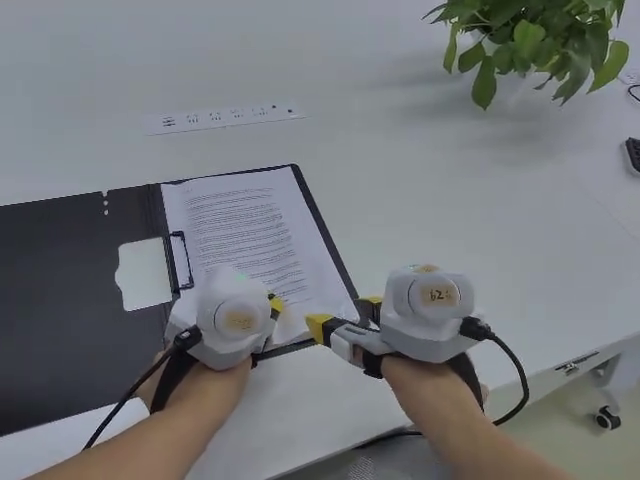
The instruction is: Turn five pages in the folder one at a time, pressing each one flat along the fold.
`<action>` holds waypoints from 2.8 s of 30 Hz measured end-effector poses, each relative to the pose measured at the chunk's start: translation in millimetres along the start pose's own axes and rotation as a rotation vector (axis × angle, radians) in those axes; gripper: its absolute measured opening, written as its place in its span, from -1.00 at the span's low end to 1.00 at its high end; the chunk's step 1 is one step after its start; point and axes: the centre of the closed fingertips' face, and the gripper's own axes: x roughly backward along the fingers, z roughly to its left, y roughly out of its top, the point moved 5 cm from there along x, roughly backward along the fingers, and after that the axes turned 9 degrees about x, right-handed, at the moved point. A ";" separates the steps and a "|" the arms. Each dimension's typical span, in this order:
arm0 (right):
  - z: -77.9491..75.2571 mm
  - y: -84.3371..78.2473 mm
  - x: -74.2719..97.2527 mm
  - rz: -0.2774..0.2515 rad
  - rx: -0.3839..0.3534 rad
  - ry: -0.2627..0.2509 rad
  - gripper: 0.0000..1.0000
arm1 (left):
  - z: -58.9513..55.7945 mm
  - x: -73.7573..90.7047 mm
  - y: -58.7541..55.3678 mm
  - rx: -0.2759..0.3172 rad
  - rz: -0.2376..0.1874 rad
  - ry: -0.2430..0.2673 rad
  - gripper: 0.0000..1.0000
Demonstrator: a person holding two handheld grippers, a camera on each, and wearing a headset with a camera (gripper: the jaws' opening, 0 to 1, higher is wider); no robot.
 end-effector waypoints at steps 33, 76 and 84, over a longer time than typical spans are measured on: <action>-21.0 -11.2 -17.1 0.056 -0.062 -0.084 -0.82 | 1.2 -1.3 1.3 0.007 -0.004 0.001 -0.98; -8.0 25.8 19.1 -0.113 -0.289 -0.024 -1.00 | 3.0 31.7 0.7 0.026 -0.030 -0.040 -0.58; 15.9 49.0 33.5 -0.188 -0.273 0.046 -1.00 | 19.7 64.8 12.8 0.032 -0.091 -0.014 -0.59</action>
